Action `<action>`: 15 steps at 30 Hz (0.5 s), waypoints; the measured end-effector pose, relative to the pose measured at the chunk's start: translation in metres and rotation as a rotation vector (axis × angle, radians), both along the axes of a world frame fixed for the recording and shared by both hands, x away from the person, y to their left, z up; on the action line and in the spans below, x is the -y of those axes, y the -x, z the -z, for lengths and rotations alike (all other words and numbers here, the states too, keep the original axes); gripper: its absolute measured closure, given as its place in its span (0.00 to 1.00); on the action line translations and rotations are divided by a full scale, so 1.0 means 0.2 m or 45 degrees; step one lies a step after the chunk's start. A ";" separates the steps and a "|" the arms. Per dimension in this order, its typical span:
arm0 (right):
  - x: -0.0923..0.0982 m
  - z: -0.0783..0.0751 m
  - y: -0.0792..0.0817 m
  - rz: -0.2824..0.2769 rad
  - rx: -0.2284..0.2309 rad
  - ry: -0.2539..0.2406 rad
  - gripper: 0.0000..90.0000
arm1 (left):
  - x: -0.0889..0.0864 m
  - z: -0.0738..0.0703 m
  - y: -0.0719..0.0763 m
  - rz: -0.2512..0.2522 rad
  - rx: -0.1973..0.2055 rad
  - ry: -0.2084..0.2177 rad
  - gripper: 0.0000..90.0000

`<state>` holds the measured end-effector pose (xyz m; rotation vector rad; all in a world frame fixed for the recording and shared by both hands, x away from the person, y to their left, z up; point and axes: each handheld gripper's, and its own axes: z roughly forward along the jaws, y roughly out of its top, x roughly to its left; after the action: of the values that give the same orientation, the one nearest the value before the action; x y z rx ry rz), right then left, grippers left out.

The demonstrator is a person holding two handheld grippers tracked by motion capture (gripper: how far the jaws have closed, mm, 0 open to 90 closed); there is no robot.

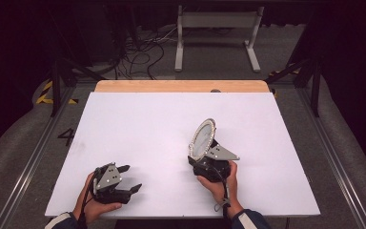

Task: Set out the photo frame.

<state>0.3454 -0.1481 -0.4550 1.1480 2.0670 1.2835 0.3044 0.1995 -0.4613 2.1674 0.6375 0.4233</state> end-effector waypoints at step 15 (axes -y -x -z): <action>-0.01 0.01 -0.01 0.020 0.015 -0.035 0.68 | 0.02 0.01 0.00 0.040 -0.028 -0.044 0.24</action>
<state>0.3464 -0.1466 -0.4575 1.1639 2.0336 1.3121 0.3039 0.1952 -0.4642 2.2146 0.6120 0.3969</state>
